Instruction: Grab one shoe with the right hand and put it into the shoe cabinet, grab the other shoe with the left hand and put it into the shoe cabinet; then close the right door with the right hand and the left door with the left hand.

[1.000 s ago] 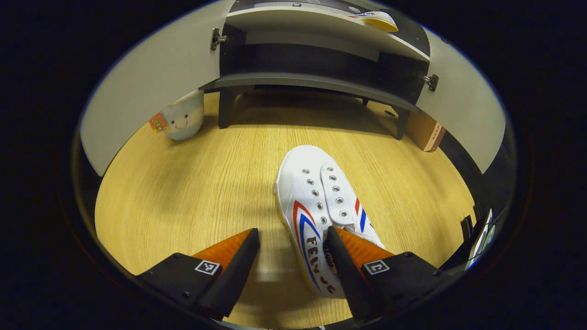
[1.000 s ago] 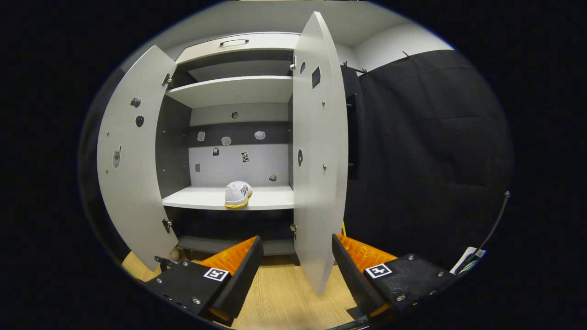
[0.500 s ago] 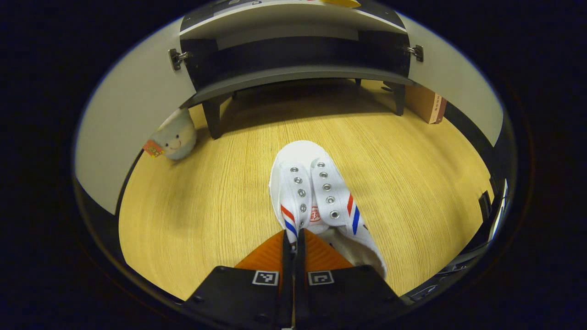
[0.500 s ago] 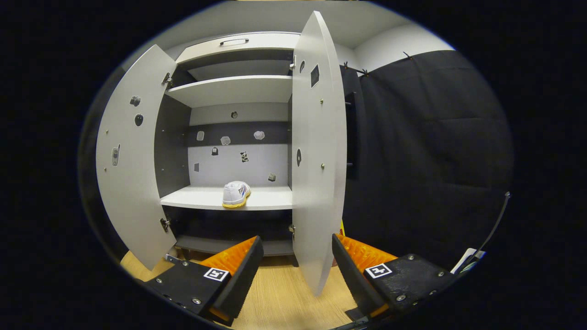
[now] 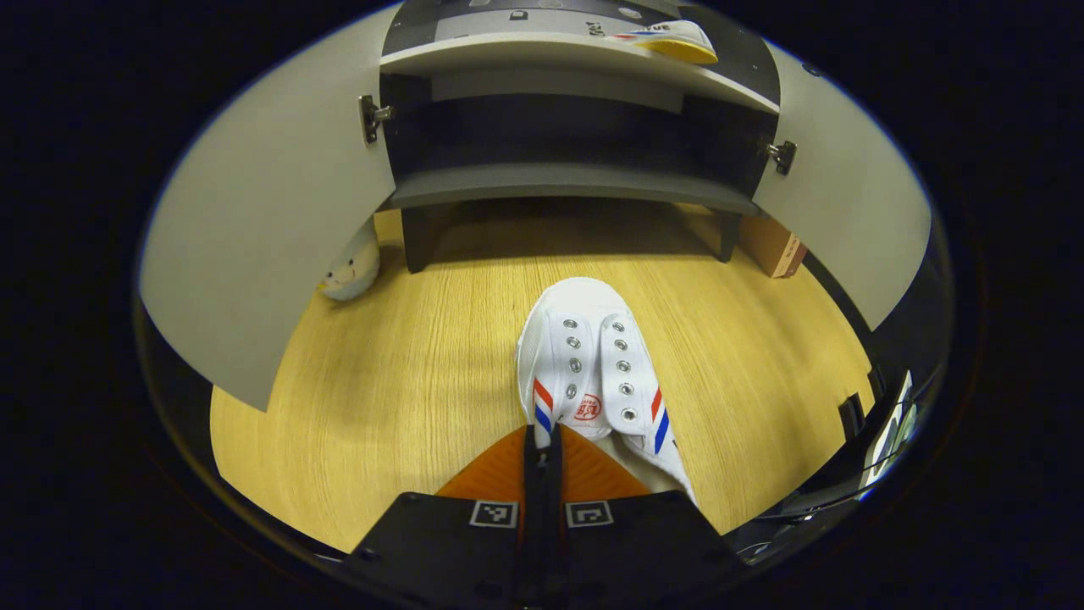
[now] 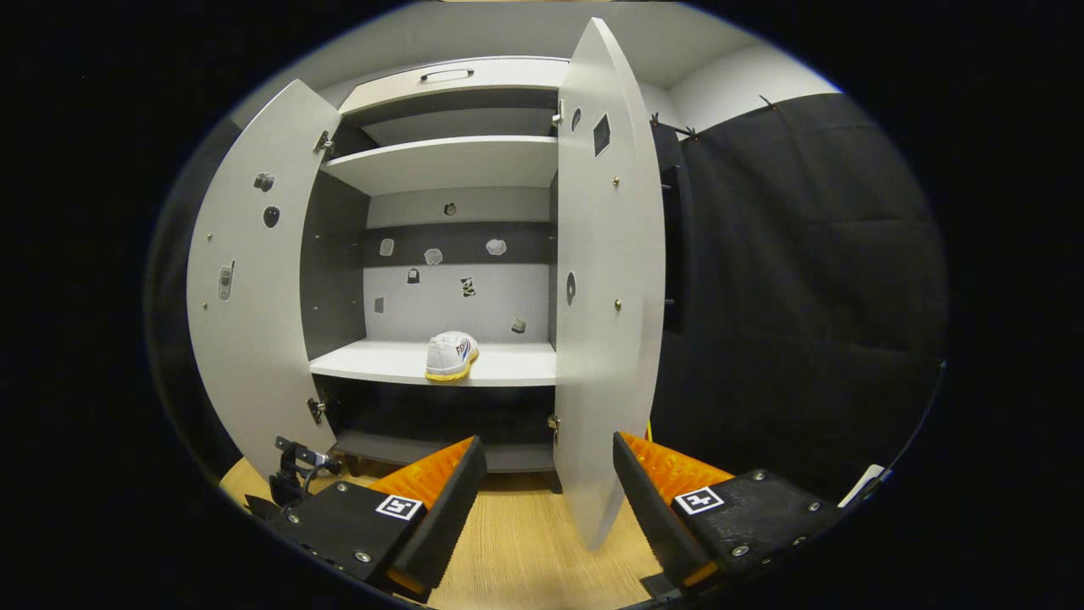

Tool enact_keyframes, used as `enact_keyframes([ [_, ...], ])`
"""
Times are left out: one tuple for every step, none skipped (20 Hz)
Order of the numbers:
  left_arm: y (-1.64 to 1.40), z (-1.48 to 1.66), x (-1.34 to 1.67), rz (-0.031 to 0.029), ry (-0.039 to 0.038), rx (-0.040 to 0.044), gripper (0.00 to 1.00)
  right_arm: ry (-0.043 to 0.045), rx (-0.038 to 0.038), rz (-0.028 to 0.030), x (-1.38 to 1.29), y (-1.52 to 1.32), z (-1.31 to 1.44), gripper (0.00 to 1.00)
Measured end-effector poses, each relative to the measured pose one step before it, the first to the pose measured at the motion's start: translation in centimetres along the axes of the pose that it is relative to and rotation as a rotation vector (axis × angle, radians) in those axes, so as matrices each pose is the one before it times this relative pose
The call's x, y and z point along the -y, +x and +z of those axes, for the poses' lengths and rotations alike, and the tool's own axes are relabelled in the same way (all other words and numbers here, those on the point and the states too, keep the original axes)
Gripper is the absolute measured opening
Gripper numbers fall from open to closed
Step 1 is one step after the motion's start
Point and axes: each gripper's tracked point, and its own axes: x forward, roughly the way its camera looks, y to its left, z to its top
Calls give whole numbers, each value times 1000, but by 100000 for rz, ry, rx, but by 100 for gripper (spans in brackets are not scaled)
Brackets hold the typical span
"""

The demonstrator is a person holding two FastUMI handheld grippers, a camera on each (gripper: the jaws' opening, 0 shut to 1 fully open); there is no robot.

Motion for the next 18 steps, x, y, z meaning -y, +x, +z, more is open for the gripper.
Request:
enact_keyframes([
  [-702, 810, 141, -1201, -1442, 806, 7, -593, 708, 1064, -334, -133, 111, 92],
  [-1185, 1284, 8, -954, -808, 1316, 6, -869, 502, 792, -243, -132, -9, 92],
  [-1118, 1367, 119, -763, -118, 2300, 7, -904, 467, 488, -79, -53, 70, 92],
  [-695, 1232, 363, -934, 300, 2381, 7, -626, 537, 590, -160, -82, 70, 92],
  [-744, 1518, 235, -864, -214, 2031, 7, -191, 394, 719, -179, 24, 77, 92],
  [-936, 1143, 92, -702, -414, 1761, 7, 239, 125, 717, -153, 30, -26, 92],
  [-761, 1562, 255, -656, -427, 1866, 7, 403, 46, 568, -42, -30, 64, 93],
  [-760, 1554, 496, -490, -176, 1979, 7, 595, 217, 324, 5, 91, 85, 93],
  [-733, 1705, 104, 247, -189, 1971, 7, 675, 204, 307, 51, 131, 174, 93],
  [-373, 1705, -126, 362, -585, 1119, 7, 676, 220, 289, -1, 81, 116, 93],
  [-486, 1507, 49, 184, -533, 1449, 6, 591, 258, 211, -41, 94, 127, 93],
  [-356, 1431, -55, 268, -633, 2267, 7, 203, 435, 272, -13, 41, 191, 93],
  [-357, 1717, -120, 736, -494, 2501, 6, -728, 773, -346, 128, 59, 207, 93],
  [-157, 1871, -134, 592, -403, 3236, 6, -1412, 785, -590, 127, 105, 186, 93],
  [56, 1864, -55, -161, -325, 3285, 6, -1223, 564, -156, -41, 64, 112, 93],
  [-146, 1256, 33, -200, -113, 1546, 6, -608, 422, 136, -130, 75, 91, 93],
  [55, 1682, -42, 279, -177, 1839, 6, 49, 240, 437, -243, 48, 118, 92],
  [-381, 1067, -366, 517, 254, 1560, 6, 468, 117, 419, -182, 151, 96, 92],
])
